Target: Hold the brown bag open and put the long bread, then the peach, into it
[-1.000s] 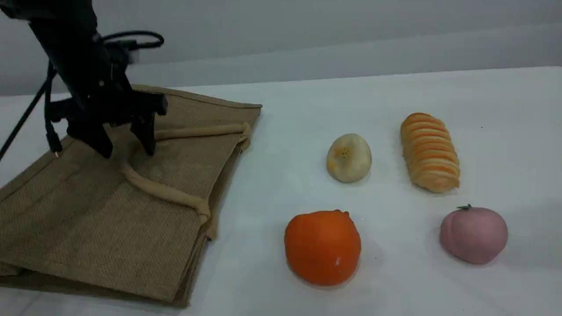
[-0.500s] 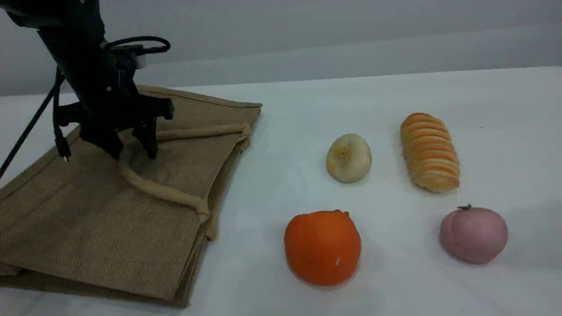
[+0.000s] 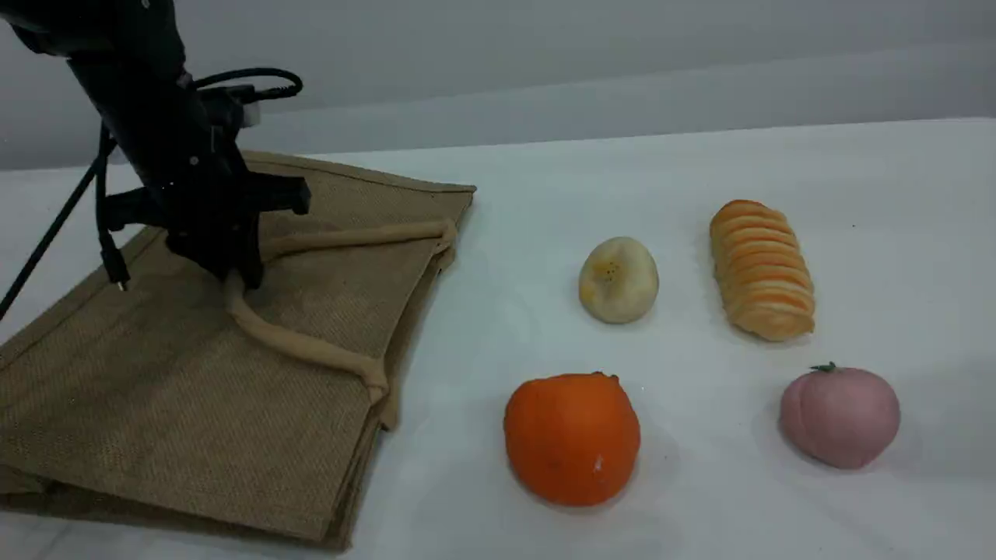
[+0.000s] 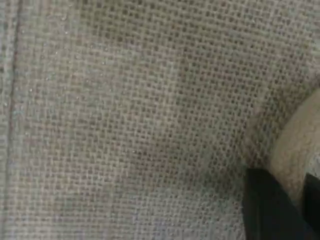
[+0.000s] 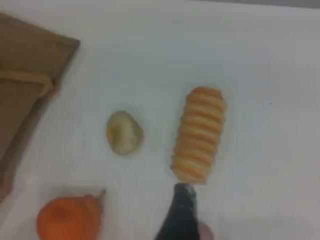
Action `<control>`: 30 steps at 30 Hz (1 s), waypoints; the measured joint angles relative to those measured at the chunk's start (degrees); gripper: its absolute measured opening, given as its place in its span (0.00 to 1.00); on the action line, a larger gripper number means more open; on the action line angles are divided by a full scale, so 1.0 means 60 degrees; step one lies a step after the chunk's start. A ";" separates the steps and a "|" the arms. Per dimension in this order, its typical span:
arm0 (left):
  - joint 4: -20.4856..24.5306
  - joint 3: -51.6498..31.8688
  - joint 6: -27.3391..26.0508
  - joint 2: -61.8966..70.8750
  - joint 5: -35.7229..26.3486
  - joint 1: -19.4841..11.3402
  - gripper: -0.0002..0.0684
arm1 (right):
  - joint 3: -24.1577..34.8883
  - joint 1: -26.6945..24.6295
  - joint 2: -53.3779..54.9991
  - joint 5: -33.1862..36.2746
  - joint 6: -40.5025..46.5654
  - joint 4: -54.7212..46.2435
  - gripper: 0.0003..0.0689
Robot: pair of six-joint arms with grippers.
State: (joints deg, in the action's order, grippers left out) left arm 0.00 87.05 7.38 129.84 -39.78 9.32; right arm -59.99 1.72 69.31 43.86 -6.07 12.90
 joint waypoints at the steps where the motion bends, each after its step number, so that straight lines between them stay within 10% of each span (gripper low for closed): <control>1: 0.0000 0.0009 -0.0201 -0.0115 -0.0137 0.0000 0.15 | 0.0000 0.0000 0.0000 0.0000 0.0000 0.0065 0.85; 20: 0.0000 0.0009 -0.2410 -0.4162 -0.2035 0.0000 0.15 | 0.0000 0.0007 0.1810 -0.0327 -0.0185 0.0213 0.85; 30: -0.1676 0.0822 -0.4652 -0.4967 -0.3427 0.0000 0.15 | -0.0010 0.0007 0.2840 -0.0321 -0.1093 0.1097 0.85</control>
State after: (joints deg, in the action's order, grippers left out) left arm -10.06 91.98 -20.53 100.04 -60.34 9.32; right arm -60.05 1.76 86.35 41.94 -12.62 19.48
